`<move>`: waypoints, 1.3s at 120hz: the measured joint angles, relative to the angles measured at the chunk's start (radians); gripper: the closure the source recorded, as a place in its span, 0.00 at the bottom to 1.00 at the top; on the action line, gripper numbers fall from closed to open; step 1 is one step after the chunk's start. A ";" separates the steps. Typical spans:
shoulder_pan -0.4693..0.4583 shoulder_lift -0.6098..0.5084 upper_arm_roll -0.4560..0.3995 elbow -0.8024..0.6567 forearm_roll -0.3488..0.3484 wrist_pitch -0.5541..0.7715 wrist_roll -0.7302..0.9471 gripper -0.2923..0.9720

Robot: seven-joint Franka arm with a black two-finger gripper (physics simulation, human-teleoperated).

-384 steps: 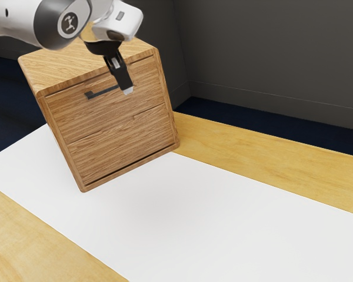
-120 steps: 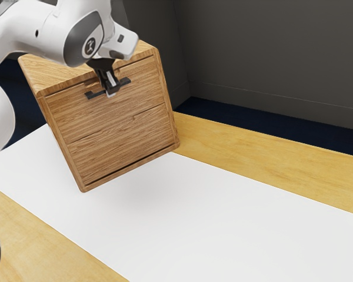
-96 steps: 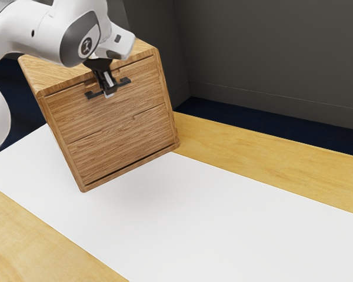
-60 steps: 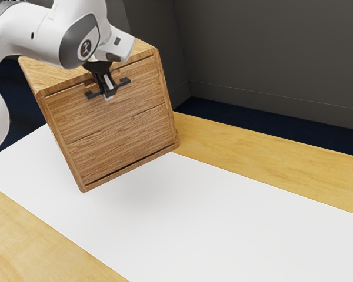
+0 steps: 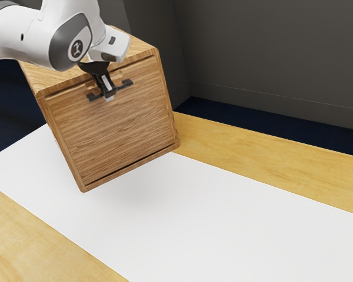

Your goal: Pull the drawer handle with one arm to open the drawer

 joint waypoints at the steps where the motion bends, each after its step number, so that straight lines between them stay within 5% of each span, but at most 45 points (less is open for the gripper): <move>1: -0.001 -0.002 0.000 -0.001 0.000 0.000 0.000 0.72; 156: -0.090 -0.132 -0.002 -0.132 -0.017 -0.002 -0.026 0.71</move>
